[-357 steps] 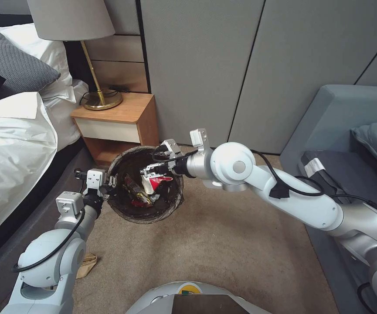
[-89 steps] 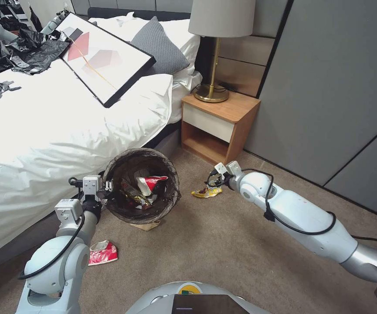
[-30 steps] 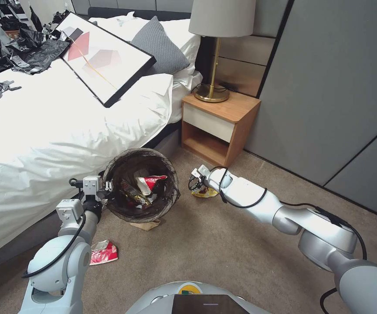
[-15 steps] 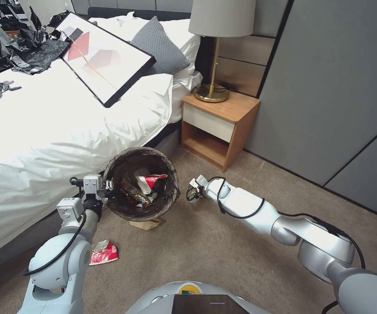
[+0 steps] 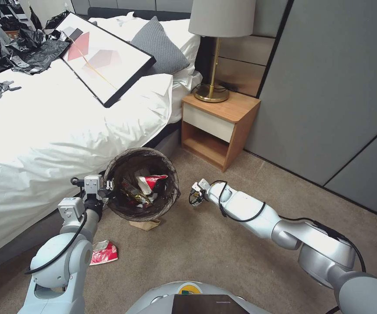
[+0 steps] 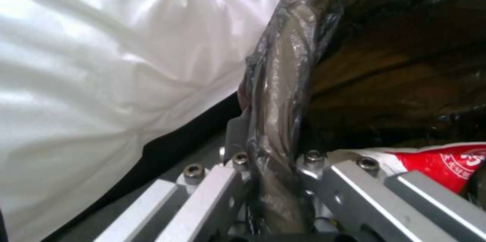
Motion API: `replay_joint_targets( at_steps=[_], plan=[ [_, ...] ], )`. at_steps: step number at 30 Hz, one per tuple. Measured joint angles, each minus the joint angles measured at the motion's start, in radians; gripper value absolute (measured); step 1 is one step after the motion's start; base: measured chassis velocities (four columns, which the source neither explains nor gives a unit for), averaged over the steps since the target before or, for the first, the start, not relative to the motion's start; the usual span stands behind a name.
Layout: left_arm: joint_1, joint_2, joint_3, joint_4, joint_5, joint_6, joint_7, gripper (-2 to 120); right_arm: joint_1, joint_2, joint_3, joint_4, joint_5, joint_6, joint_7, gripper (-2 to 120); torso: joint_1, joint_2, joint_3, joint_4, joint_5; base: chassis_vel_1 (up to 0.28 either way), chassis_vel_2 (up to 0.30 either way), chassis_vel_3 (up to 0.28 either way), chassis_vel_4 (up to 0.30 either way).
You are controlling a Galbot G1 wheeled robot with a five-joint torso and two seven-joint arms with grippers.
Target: Pick up the trash bin, then pick up the garbage from the floor and place it into the trash bin.
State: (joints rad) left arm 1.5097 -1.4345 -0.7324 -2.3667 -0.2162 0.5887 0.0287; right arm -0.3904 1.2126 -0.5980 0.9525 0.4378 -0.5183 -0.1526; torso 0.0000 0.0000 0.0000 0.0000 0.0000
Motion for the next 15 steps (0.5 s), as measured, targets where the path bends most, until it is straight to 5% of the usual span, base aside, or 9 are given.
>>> replay_joint_targets(
  at_steps=[15],
  plan=[
    [-0.001, -0.008, 0.001, 0.001, 0.004, -0.004, 0.002, 0, -0.004, -0.027, 0.02, -0.004, -0.008, 0.008, -0.007, 100, 0.0, 0.0, 0.0, -0.0003, 0.0, 0.0, 0.0, 0.0, 0.0]
  ],
)
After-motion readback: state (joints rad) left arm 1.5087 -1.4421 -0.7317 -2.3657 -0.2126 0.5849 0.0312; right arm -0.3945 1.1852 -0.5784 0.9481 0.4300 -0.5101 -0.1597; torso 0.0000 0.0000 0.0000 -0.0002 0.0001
